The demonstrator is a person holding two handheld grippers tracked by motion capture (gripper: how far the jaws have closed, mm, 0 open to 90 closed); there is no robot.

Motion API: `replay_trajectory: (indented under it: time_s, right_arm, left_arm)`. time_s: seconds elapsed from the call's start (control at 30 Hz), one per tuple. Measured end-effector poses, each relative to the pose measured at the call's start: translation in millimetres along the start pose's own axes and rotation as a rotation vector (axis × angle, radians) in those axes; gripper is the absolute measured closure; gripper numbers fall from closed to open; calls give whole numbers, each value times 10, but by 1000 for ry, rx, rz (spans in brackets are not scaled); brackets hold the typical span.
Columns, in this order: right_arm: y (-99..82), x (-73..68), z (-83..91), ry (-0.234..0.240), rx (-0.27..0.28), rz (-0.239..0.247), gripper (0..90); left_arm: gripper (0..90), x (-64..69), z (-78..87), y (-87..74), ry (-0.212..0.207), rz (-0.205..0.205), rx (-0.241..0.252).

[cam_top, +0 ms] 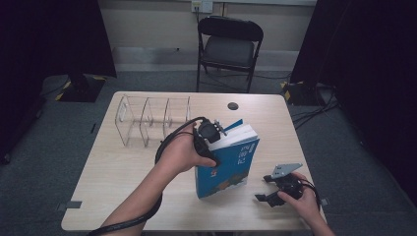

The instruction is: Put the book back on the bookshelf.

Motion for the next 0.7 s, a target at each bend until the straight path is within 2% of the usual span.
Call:
replay_trajectory:
  time_s: [0.07, 0.13, 0.17, 0.3, 0.43, 0.5, 0.53, 0.6, 0.63, 0.7]
  right_arm:
    - [-2, 4, -2, -4, 11, -1, 161]
    - [-1, 8, -4, -9, 23, 1, 162]
    - [0, 8, -6, -11, 27, 1, 162]
    - [-3, 11, -9, -19, 40, 1, 162]
    - [-7, 13, -6, -20, 53, 3, 162]
    - [-7, 15, -7, -20, 57, 2, 162]
    - [-7, 16, -11, -25, 56, 9, 161]
    - [-7, 19, -15, -31, 57, 15, 161]
    - [-11, 22, -26, -48, 60, 37, 159]
    - [-10, 22, -28, -51, 63, 38, 159]
  left_arm:
    - [511, 8, -3, 3, 7, -4, 6]
    - [549, 35, -2, 9, 5, -27, 15]
    - [591, 35, -2, 9, 5, -27, 15]
    - [609, 60, 3, 16, 6, 3, 14]
    - [615, 57, 13, 18, -9, 31, 17]
    - [616, 54, 36, 29, -9, 38, 3]
    - [616, 35, 72, 30, 2, 44, -24]
    - [616, 30, 84, 30, 1, 49, -25]
    - [616, 23, 97, 21, 4, 56, -31]
    - [616, 1, 119, 3, -1, 68, -38]
Point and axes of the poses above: each handheld gripper's, and its own axes: z roughly backward along the jaws, y roughly out of its top, x roughly to its right, the point moved 10 cm from there along -z, roughly forward along the jaws, and after that the axes turned 4 degrees about -z, right-handed, at the moved point
